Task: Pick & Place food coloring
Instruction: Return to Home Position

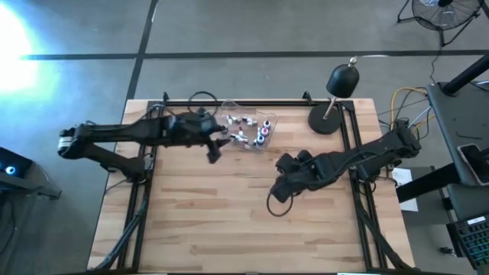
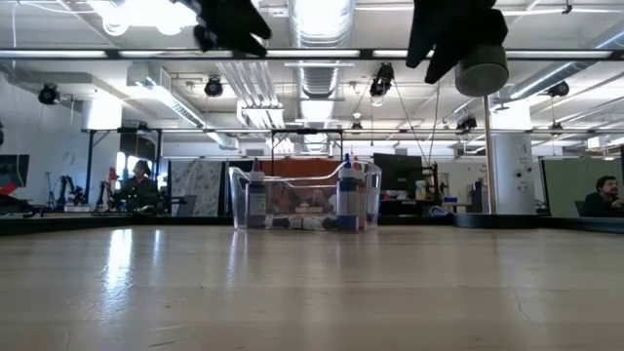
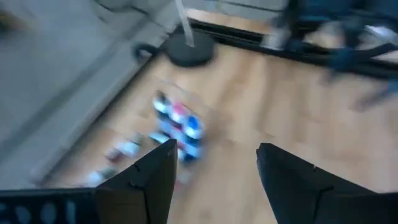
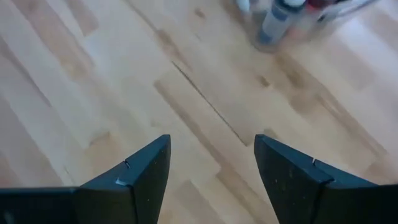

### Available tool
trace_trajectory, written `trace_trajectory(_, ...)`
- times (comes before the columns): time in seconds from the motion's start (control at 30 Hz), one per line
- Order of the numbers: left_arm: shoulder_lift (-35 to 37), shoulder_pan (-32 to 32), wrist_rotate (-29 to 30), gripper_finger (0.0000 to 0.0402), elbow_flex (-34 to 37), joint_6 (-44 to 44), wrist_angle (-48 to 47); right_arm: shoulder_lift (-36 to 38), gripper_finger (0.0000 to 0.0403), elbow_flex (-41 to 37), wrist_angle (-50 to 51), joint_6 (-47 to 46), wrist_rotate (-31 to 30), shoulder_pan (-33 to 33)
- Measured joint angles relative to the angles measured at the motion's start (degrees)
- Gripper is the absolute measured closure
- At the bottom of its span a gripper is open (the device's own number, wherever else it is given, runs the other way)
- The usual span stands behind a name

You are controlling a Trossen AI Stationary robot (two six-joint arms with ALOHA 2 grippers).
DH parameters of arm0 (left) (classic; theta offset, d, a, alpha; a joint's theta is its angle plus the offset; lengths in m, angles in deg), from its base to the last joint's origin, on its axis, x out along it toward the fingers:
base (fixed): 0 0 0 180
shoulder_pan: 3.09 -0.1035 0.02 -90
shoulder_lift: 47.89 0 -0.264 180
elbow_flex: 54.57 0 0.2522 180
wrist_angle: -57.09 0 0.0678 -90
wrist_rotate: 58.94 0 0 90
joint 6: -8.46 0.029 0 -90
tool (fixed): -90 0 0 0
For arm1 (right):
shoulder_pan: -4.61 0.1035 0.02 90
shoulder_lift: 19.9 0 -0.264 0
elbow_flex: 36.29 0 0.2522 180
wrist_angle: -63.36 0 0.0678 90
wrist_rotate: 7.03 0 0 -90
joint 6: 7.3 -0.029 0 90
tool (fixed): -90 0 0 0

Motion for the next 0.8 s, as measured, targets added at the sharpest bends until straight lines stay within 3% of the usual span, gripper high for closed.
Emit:
trace_trajectory(0.1,4.6,-0.1,-6.0,0.0205,3.7,-5.1,-2.0,2.2,0.0179,-0.7,-0.4,3.2,-0.2,-1.6)
trace_trajectory(0.23,11.9,0.5,-7.9,0.0205,11.7,-12.0,-2.6,8.7,0.0179,-6.2,-0.3,3.7,-3.0,-2.5)
trace_trajectory(0.5,27.5,3.9,-8.8,0.0205,22.8,-19.5,-0.2,28.1,0.0179,-24.7,-0.5,-7.9,-4.1,-3.2)
trace_trajectory(0.63,33.9,4.3,-8.9,0.0204,25.9,-31.2,-5.4,35.9,0.0179,-28.7,0.9,-11.2,-3.3,-3.3)
trace_trajectory(0.73,38.0,5.8,-11.5,0.0204,29.1,-29.5,-0.9,40.7,0.0179,-30.3,-0.3,-18.3,-3.4,-3.2)
trace_trajectory(0.8,40.2,6.3,-14.7,0.0204,31.1,-26.1,5.6,43.0,0.0179,-31.6,-3.4,-15.9,-3.9,-2.7)
